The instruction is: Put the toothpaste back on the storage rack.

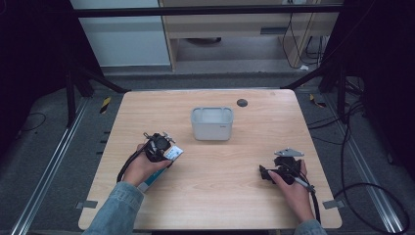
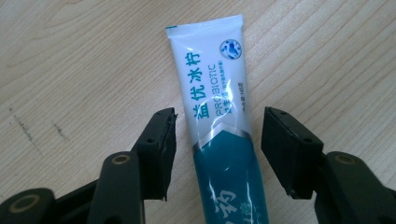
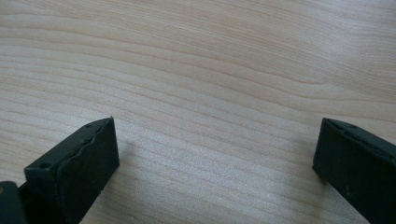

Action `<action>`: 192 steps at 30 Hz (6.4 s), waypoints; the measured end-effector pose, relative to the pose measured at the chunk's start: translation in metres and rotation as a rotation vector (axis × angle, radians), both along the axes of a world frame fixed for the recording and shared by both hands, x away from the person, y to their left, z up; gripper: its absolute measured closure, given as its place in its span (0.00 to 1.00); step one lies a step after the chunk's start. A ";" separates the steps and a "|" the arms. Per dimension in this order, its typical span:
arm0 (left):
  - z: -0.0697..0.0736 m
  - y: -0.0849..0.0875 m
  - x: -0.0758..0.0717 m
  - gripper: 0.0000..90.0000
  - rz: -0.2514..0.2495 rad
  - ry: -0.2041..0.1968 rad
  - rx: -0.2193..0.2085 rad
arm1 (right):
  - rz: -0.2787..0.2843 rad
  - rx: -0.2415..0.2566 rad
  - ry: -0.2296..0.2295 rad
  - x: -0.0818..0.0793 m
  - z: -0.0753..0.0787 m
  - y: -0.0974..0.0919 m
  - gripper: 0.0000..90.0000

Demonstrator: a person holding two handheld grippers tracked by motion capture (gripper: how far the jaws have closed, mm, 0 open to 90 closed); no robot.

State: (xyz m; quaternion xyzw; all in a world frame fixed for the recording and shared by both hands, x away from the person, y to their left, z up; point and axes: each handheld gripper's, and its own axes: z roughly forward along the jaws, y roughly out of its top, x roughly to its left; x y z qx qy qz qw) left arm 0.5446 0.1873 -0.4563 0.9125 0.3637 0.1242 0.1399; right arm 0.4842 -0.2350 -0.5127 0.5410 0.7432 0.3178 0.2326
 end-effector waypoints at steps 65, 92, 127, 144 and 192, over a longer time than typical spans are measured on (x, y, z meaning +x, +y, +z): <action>0.003 -0.008 0.004 0.86 -0.055 0.048 0.064 | 0.000 0.000 0.000 0.000 0.000 0.000 0.00; 0.067 -0.005 -0.022 0.88 -0.054 -0.156 -0.146 | 0.000 0.001 0.000 0.000 0.000 0.000 0.00; 0.132 -0.056 -0.009 0.88 -0.126 -0.222 -0.264 | 0.007 0.000 -0.001 0.000 0.000 0.000 0.01; 0.146 -0.080 0.000 0.88 -0.131 -0.249 -0.272 | 0.009 -0.002 -0.002 0.001 0.000 -0.001 0.00; 0.201 -0.147 0.030 0.88 -0.078 -0.395 -0.352 | 0.008 -0.005 0.000 0.001 0.000 -0.001 0.00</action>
